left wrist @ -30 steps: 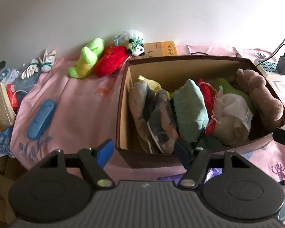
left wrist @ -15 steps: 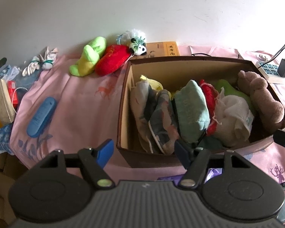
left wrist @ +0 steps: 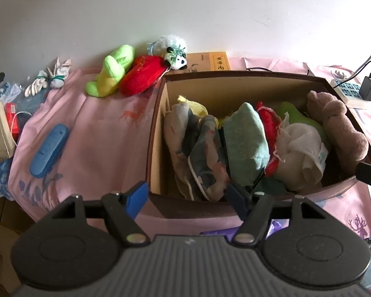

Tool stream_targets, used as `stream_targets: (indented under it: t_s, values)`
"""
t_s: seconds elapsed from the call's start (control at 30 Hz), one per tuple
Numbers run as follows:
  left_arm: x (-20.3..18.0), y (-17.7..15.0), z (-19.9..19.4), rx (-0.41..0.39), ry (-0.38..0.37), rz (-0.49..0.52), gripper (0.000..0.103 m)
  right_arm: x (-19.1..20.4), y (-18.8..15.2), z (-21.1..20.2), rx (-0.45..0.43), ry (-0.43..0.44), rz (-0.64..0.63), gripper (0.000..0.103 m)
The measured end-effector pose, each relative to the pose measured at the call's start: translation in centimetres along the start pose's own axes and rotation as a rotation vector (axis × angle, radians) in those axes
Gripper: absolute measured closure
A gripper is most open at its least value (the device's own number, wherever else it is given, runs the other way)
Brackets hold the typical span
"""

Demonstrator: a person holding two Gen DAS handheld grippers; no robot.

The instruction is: Organize soft objects

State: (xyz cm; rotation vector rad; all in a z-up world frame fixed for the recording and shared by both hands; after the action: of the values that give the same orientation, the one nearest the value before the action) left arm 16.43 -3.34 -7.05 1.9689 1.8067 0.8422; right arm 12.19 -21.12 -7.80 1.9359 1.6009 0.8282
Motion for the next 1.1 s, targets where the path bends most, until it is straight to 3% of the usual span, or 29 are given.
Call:
stream_targets:
  t_s: [0.47,0.77,1.1]
  values:
    - [0.8,1.7,-1.3,-0.058,0.018,0.063,0.033,1.3,0.2,-1.0,0.01,0.025,-0.065,0.071]
    - [1.3,4.5,-3.0,-0.113,0.023,0.084,0.033,1.6,3.0,-2.7,-0.019,0.023,-0.085,0.071]
    - [0.2,3.6,-2.7,-0.101,0.012,0.057,0.033,1.2,2.9,-3.2,-0.034,0.01,-0.049,0.071]
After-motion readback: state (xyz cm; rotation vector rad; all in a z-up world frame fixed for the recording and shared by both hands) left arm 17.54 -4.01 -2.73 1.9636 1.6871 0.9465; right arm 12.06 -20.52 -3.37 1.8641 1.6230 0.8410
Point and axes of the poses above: each gripper's, at about its wrist camera, not at the fingertips, and z roughly the way its jaws point, x to its left, y to its top, the point moved 10 cm from there along z, roughly the way its jaws point, and after that the axes turned 7 degrees about y, right-handed, at the moved point
